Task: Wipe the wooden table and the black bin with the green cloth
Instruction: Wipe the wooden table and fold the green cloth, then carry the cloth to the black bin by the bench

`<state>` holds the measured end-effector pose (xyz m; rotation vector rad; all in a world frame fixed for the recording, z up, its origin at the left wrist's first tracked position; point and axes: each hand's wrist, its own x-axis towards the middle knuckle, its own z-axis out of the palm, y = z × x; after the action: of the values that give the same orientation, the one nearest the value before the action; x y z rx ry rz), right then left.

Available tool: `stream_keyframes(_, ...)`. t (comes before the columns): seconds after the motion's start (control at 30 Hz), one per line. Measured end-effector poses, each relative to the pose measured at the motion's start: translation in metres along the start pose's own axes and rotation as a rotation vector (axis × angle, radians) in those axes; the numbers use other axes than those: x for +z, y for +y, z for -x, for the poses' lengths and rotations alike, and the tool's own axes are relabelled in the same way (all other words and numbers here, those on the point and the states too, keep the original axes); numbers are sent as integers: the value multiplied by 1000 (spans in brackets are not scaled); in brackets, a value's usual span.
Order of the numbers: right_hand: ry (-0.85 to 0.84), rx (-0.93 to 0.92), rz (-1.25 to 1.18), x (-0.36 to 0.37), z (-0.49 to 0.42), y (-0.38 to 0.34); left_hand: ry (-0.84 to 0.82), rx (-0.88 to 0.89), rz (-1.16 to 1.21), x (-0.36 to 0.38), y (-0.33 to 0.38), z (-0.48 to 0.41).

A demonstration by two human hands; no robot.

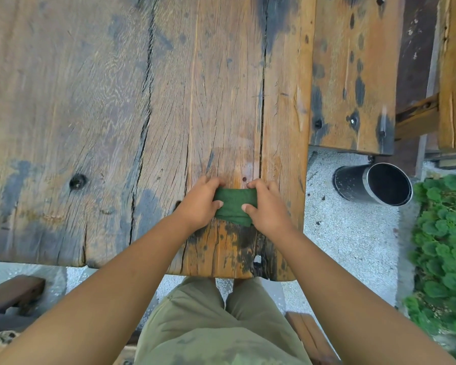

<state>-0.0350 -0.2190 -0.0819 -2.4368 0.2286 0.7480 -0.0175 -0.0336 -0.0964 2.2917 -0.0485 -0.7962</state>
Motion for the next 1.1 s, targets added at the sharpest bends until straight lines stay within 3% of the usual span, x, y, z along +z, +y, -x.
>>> stream_keyframes(0.2,8,-22,7,-2,-7,-3,-29,33,-68,-7,5,2)
stream_keyframes(0.27,13,-6,-89,-5,-1,-3,-38,48,-39,-12,10,9)
stream_keyframes(0.4,16,87,-578,-35,26,-13,-99,8,348,-38,37,29)
stream_keyframes(0.63,194,92,-1022,-100,74,-16,-170,85,747,-63,118,48)
stream_keyframes(0.77,327,92,-1184,-126,101,8,-259,115,773,-47,171,46)
stream_keyframes(1.1,507,-5,-1133,-194,187,151,-527,239,572,55,299,43)
